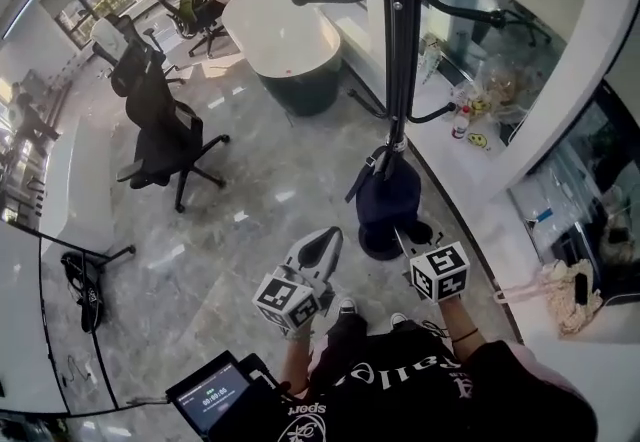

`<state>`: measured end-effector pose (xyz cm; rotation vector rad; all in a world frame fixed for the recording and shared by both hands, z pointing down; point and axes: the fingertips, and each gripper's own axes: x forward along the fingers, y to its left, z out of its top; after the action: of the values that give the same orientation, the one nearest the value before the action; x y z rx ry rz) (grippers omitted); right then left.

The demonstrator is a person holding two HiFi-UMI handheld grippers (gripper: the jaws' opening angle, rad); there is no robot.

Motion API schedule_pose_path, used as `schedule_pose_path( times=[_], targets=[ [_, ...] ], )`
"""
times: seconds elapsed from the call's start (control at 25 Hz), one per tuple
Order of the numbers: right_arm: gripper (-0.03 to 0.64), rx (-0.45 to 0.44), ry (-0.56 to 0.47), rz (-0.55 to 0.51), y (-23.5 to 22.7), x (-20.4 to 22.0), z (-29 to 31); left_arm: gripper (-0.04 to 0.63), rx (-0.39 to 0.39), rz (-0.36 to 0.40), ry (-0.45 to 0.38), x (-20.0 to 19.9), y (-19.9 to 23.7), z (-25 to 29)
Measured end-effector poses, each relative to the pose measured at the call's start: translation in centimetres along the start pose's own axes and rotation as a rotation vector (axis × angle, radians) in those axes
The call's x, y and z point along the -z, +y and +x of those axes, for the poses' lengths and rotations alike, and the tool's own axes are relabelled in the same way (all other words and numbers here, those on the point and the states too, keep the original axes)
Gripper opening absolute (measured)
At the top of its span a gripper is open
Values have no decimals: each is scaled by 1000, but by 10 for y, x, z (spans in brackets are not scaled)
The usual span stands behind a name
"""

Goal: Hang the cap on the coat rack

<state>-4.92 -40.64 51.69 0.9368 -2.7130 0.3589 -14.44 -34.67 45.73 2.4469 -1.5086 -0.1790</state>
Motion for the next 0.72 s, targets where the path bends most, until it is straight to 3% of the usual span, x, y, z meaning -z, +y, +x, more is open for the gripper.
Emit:
schedule_pose_path(
  times=[0.28, 0.72],
  targets=[
    [25, 123, 11, 60, -1, 10, 18, 5, 128, 6, 45, -3, 26, 11],
    [25, 242, 83, 102, 0, 42, 39, 5, 254, 2, 89, -1, 45, 12]
  ],
)
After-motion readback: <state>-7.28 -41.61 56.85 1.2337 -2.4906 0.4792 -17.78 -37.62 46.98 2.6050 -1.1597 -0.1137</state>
